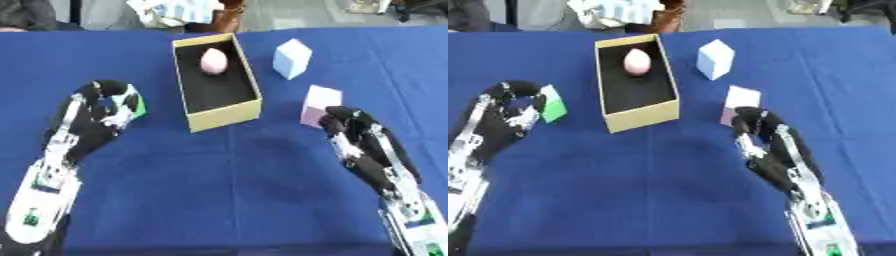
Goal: Pick up objects on the table and place them in the box.
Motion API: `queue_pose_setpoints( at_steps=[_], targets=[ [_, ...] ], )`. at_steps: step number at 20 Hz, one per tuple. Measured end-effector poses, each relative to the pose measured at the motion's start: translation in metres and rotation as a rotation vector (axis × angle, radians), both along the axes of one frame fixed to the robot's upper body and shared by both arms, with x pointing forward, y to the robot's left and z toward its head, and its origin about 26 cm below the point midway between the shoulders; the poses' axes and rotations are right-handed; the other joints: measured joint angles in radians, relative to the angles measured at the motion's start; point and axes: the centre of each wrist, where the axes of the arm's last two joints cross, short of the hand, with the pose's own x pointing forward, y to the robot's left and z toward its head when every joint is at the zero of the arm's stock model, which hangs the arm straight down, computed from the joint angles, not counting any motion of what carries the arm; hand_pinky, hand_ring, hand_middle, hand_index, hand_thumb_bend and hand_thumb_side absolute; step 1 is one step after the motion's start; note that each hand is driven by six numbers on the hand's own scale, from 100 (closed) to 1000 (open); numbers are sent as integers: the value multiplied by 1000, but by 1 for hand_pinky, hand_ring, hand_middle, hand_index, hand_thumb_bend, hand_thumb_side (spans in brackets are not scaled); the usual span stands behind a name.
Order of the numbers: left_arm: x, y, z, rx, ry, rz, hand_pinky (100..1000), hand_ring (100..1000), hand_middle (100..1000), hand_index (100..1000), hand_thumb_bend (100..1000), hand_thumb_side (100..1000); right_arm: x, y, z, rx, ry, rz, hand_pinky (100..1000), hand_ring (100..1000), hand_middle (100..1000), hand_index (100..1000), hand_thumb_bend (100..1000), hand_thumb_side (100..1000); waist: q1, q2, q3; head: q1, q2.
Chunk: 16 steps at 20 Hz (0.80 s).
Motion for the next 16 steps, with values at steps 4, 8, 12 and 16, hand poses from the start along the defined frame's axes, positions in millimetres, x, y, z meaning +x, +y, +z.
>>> queue_pose_setpoints(
  at_steps=[4,8,12,16],
  targets=[
    [14,15,25,253,18,9,676,848,780,833,459,282,0,-1,-1,-4,3,0,774,735,642,777,100,477,2,0,-7,-3,0],
    [31,26,49,496,71,-10,738,834,790,855,513,272,-1,-2,-3,-9,10,0,774,735,642,777,100,476,10,0,-12,-9,0],
    [53,36,64,682,164,-11,787,822,796,873,578,284,-2,-1,-4,-12,12,8,774,735,642,777,100,476,10,0,-16,-11,-1],
    [74,43,67,806,261,3,808,816,799,879,632,302,-2,-2,-5,-14,17,9,774,735,642,777,100,475,10,0,-19,-15,-1]
  ],
)
